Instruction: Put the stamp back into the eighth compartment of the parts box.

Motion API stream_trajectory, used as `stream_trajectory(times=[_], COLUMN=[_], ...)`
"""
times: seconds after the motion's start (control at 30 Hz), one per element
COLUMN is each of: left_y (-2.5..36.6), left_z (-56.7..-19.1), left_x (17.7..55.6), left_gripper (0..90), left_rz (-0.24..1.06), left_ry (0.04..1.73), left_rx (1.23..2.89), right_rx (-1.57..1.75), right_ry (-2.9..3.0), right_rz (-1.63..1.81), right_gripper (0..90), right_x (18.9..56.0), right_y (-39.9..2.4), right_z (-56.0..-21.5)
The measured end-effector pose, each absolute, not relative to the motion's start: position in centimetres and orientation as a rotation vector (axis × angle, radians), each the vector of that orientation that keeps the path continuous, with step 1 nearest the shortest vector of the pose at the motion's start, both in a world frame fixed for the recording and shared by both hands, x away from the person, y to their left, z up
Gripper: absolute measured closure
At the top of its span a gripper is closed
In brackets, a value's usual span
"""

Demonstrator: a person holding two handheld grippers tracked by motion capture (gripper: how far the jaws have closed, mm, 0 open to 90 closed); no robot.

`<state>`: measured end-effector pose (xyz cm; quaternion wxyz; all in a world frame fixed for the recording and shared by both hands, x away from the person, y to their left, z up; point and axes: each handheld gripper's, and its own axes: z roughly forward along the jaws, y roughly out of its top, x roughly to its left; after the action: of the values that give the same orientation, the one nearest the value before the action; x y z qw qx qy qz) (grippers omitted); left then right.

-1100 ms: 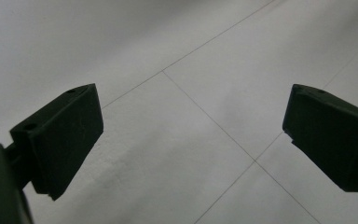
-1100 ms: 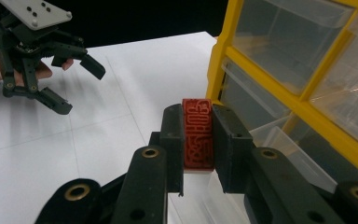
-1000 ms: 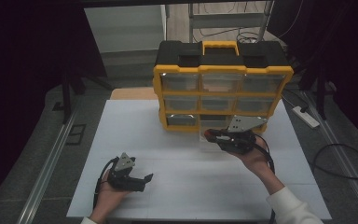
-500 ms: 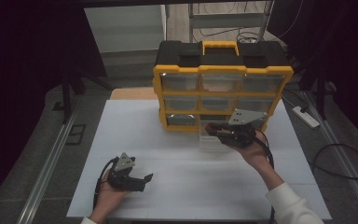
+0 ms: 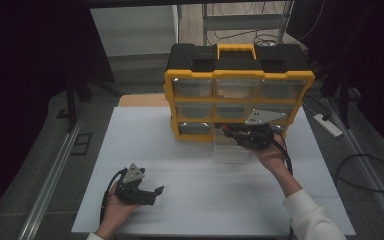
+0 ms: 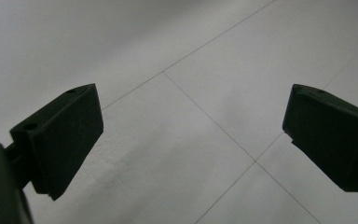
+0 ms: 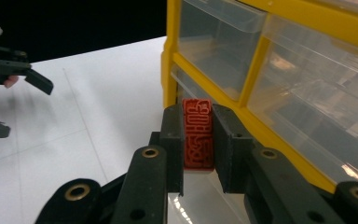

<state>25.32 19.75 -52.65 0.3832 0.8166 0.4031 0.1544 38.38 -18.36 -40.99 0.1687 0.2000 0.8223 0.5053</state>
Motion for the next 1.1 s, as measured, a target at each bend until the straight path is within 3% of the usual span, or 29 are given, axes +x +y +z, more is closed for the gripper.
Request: stream_trajectory(times=[1.1], left_y=[19.8], left_z=[-52.6], left_x=[25.3], left_gripper=[5.4], left_rz=[0.398], left_ry=[1.019], left_rx=[2.089], right_rx=[0.707], right_ry=[2.423], right_rz=[1.268], right_gripper=[74.9], right_x=[41.1], right_y=[-19.6], right_z=[-43.7])
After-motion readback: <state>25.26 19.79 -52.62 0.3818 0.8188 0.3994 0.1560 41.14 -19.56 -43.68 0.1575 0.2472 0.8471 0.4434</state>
